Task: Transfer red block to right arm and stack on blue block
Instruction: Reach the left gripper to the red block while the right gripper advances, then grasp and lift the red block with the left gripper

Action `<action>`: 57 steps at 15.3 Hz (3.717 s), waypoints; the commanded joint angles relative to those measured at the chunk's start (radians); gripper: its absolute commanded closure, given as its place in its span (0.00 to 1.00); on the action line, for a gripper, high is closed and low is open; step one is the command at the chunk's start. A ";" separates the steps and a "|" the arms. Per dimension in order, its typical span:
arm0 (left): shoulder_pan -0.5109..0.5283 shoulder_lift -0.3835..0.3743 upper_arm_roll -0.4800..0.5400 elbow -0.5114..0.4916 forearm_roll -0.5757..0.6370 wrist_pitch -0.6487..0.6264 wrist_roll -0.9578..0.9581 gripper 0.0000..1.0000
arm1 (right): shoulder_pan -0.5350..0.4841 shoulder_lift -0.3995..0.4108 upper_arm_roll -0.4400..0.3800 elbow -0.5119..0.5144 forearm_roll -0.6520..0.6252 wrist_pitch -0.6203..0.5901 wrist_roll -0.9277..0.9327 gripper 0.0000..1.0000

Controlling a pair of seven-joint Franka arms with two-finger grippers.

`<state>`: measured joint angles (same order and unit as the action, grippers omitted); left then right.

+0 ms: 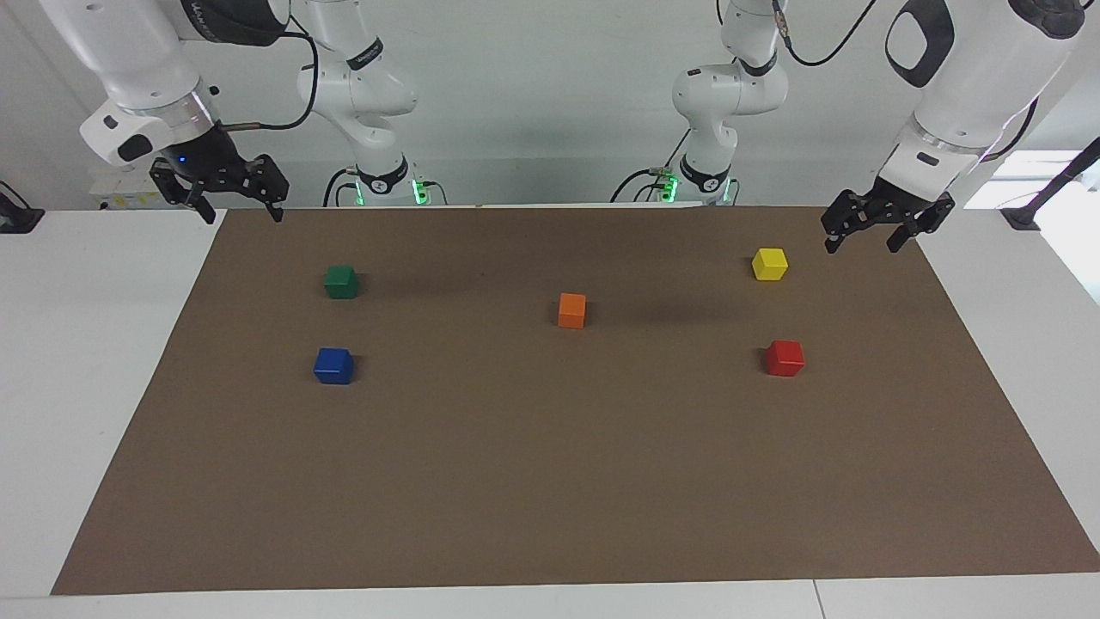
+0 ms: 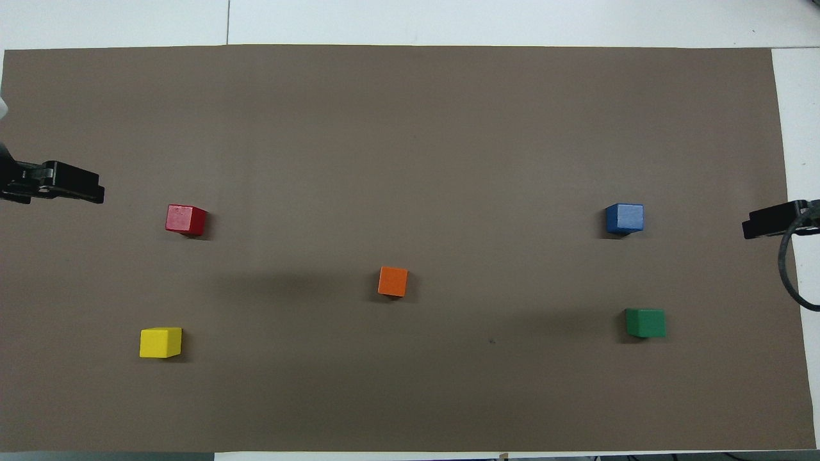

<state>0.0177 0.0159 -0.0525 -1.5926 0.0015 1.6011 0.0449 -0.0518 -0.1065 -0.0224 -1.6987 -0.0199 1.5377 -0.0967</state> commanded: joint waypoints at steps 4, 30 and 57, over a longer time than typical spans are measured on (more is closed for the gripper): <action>-0.025 -0.010 0.020 -0.073 0.018 0.133 0.003 0.00 | -0.014 -0.012 0.006 -0.007 0.020 -0.005 0.009 0.00; -0.044 0.162 0.017 -0.554 0.083 0.759 -0.112 1.00 | -0.057 0.094 0.009 -0.409 0.614 0.409 -0.353 0.00; -0.156 -0.057 -0.394 -0.130 -0.695 0.335 -1.859 1.00 | 0.105 0.333 0.013 -0.674 1.867 -0.588 -1.057 0.00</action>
<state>-0.1318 -0.0040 -0.4280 -1.6866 -0.6624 1.8801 -1.7342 0.0130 0.2063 -0.0118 -2.3549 1.7810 0.9914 -1.1083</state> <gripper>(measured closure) 0.458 0.000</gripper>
